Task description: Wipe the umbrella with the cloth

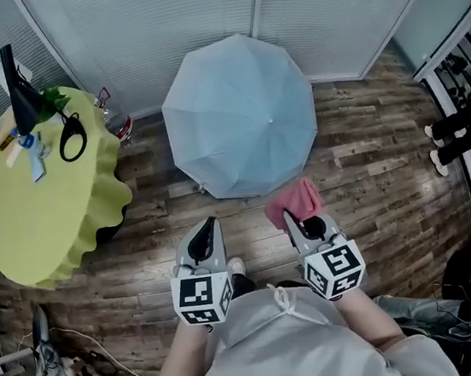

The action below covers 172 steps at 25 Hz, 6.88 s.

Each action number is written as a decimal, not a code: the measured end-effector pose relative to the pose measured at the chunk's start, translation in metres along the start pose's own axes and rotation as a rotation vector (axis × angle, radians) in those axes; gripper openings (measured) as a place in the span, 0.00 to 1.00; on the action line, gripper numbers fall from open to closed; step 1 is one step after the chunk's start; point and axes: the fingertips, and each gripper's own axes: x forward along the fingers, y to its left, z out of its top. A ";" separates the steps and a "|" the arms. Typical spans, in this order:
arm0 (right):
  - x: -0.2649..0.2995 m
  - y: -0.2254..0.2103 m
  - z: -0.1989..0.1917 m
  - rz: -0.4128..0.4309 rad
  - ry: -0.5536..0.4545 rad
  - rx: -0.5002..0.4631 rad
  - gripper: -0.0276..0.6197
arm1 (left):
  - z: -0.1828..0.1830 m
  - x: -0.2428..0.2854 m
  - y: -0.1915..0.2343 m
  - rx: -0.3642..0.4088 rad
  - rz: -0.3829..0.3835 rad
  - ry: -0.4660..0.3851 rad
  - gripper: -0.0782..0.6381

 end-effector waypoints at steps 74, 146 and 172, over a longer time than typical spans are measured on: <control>0.844 -0.137 -0.043 0.105 0.544 -0.178 0.13 | -0.248 0.706 0.539 0.078 -0.462 0.790 0.34; 0.809 -0.212 -0.093 -0.031 0.699 -0.030 0.13 | -0.246 0.602 0.453 -0.047 -0.280 0.813 0.16; 0.749 -0.282 -0.034 -0.114 0.531 -0.035 0.13 | -0.177 0.603 0.379 -0.052 -0.187 0.637 0.12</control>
